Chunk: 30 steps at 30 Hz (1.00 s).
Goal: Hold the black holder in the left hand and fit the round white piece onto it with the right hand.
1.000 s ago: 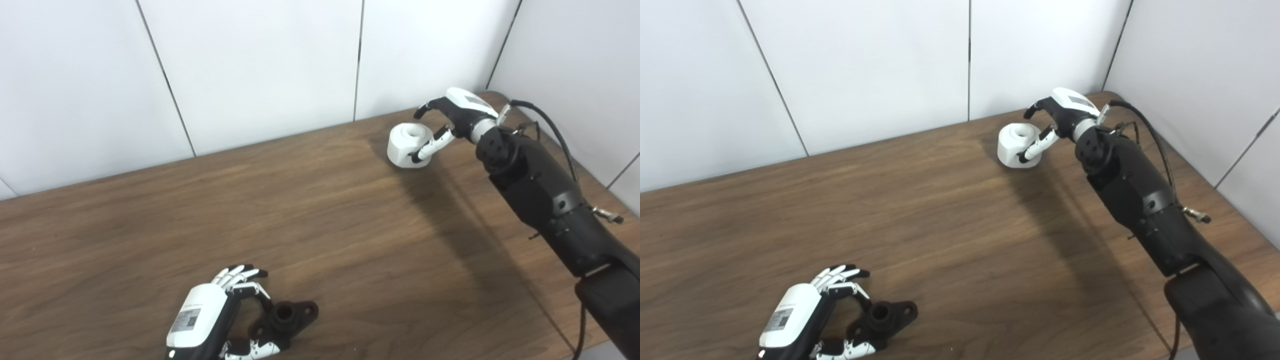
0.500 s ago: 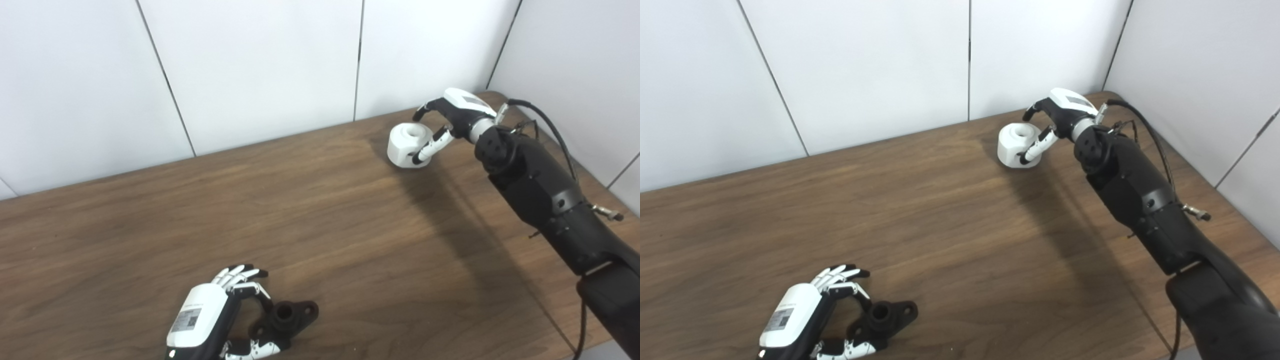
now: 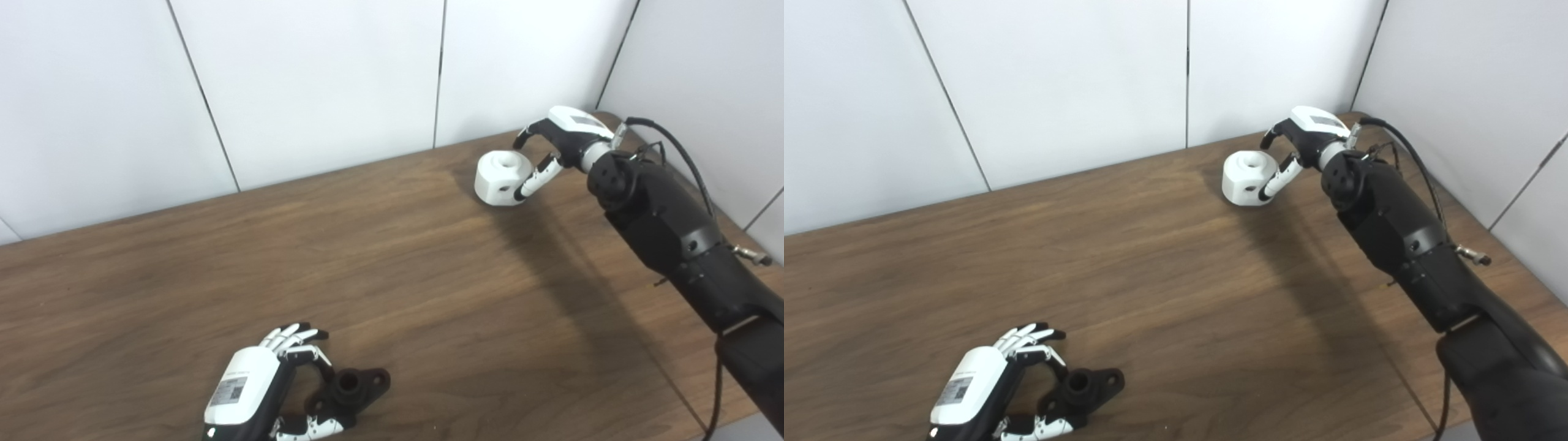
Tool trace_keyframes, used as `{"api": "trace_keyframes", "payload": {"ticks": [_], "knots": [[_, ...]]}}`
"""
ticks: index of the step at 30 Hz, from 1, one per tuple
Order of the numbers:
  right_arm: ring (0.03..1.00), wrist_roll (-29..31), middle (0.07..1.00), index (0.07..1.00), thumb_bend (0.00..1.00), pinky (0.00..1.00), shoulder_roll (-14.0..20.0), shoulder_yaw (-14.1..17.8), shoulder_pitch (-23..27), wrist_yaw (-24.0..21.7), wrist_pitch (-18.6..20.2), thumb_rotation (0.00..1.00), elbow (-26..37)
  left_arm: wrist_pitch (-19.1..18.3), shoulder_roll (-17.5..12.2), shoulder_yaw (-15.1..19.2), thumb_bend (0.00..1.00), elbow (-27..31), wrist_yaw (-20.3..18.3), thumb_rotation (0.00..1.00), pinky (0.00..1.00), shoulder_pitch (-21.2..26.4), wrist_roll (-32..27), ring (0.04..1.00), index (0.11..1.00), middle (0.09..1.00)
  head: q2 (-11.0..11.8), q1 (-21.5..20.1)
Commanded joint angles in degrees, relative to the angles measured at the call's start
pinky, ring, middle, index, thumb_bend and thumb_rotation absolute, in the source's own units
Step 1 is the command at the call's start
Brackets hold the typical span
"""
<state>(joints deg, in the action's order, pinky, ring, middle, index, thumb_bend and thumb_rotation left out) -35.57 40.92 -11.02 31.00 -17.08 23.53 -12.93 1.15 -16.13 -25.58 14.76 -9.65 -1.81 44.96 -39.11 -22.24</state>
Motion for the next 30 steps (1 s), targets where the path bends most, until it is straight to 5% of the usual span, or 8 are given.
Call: {"api": "trace_keyframes", "payload": {"ticks": [1, 30], "knots": [[0.938, -0.9, 0.871, 0.706, 0.87, 0.93, 2.0, 0.6, 3.3, 1.1, -1.7, 0.21, 0.4, -2.1, -0.4, -1.5, 0.51, -1.9, -4.3, 0.06, 0.88, -1.9, 0.8, 0.896, 0.486, 0.820, 0.0, 0.0], [0.919, 0.5, 0.834, 0.683, 0.86, 0.92, 1.6, 1.4, 2.6, 0.4, -3.0, 0.17, 0.5, -3.6, 0.8, -2.1, 0.52, -1.8, -4.7, 0.05, 0.88, -1.7, 1.5, 0.893, 0.485, 0.810, 0.0, 1.4]]}}
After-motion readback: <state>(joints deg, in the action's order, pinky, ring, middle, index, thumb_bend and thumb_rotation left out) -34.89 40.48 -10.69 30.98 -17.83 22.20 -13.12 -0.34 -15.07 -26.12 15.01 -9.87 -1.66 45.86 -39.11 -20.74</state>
